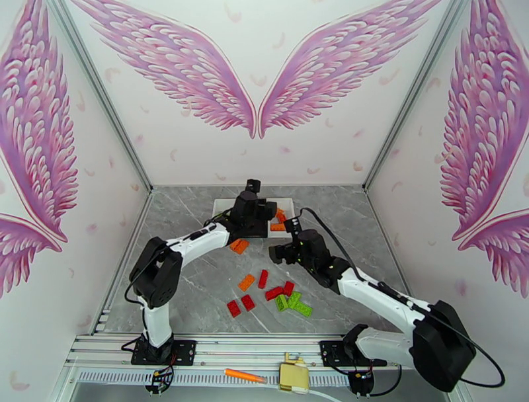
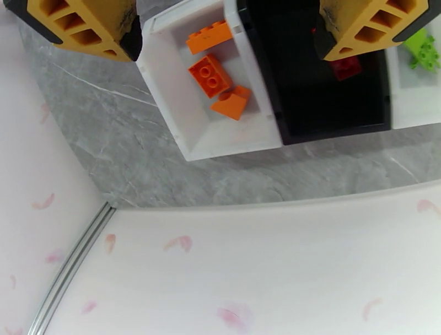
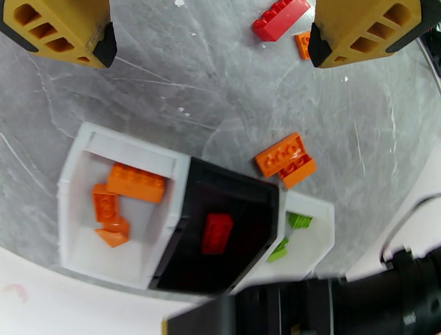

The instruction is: Sort the legos into containers by color

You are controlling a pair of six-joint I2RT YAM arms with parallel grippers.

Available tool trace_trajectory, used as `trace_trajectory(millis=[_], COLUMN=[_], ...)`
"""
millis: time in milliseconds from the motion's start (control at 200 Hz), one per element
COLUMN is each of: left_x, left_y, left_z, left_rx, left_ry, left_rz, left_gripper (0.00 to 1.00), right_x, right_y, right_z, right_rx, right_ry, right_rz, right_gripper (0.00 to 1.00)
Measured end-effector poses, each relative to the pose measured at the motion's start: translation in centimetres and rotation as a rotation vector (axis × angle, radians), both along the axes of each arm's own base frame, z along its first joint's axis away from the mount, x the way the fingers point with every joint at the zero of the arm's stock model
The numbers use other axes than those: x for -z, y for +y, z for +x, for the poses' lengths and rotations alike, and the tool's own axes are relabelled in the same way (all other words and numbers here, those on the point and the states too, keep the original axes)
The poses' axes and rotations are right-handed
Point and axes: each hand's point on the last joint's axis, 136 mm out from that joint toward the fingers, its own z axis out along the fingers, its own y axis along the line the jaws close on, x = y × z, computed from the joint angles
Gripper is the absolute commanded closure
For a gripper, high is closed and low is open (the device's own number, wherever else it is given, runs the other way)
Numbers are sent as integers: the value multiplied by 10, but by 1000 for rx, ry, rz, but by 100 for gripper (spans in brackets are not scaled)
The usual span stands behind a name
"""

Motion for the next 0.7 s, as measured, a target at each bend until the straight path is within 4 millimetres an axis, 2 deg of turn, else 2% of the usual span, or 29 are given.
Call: trace_trajectory(millis=[230,340,545,700], left_x=[1,-1,-16,-14], left_y=[79,108,141,157], left_z=[-8,-16,-29,-36], left_rx=[-132,-181,-239,-268], left_ry=[33,35,7,13], left_rz=[-22,-25,-41,-36], left_gripper=[1,1,1,1], right_x=[22,38,73,96], right_y=[60,87,133,160], right_z=[12,21,29,31], right_rx=[-147,-185,-240,-282], right_ry=[34,70,144,192], right_rz=[-76,-103,-172,-198], right_gripper=[1,1,3,5])
